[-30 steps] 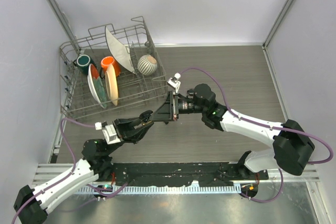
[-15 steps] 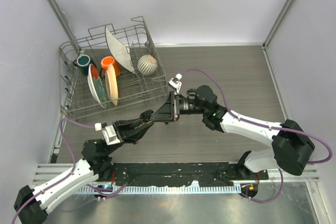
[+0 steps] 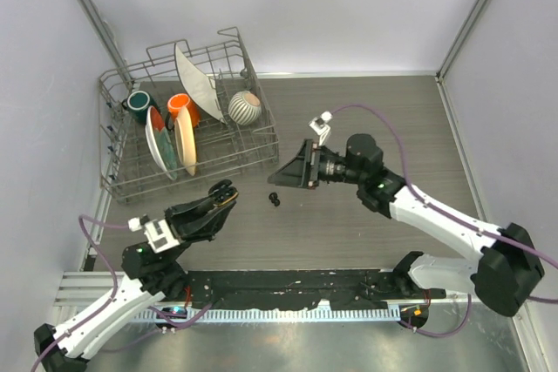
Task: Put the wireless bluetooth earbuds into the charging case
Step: Adjust the charging case, then pick up the earbud from the center of the board.
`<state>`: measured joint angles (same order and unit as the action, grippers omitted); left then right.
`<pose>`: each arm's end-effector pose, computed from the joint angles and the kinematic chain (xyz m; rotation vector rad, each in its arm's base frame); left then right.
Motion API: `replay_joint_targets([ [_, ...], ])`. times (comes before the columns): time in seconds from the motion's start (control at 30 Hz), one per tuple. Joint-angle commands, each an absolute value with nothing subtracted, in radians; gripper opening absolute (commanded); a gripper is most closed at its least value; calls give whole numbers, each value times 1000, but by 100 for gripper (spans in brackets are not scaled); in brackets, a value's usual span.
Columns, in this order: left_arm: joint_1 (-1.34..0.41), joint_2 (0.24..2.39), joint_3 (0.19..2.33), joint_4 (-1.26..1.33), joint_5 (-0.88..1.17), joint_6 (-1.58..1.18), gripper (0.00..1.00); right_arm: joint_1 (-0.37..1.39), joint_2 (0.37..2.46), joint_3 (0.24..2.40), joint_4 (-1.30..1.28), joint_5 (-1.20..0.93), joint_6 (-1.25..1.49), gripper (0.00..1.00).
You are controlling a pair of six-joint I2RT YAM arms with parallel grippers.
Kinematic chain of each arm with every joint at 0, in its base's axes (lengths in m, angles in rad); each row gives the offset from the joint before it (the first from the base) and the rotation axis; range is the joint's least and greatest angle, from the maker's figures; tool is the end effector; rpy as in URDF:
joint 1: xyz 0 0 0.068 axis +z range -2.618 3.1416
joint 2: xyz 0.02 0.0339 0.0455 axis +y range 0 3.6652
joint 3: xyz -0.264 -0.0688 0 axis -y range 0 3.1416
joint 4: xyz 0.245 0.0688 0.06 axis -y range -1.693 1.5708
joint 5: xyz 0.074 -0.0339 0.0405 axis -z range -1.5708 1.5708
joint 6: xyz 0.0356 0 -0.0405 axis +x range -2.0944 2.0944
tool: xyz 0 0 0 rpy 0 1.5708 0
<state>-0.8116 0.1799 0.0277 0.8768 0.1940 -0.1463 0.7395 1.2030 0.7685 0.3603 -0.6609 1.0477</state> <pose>0.0591 -0.0723 0.2551 0.4675 0.7703 -0.9775 0.1880 0.2011 0.3036 -0.3094 1.9903 1.8012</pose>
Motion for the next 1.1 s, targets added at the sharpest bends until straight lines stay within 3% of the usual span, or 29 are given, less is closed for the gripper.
replay_joint_targets([
  [0.0, -813, 65, -66, 836, 140, -124, 0, 631, 1109, 811, 96, -575, 858, 81],
  [0.23, -813, -38, -63, 759, 164, -132, 0, 520, 1144, 819, -138, -471, 658, 78],
  [0.7, -813, 75, -43, 790, 198, -158, 0, 491, 1262, 862, -314, -207, 505, 64],
  [0.83, -813, 94, -22, 761, 213, -160, 0, 459, 1354, 876, -354, -127, 477, 57],
  [1.07, -813, 92, -15, 746, 222, -163, 0, 443, 1488, 926, -351, -60, 359, 53],
])
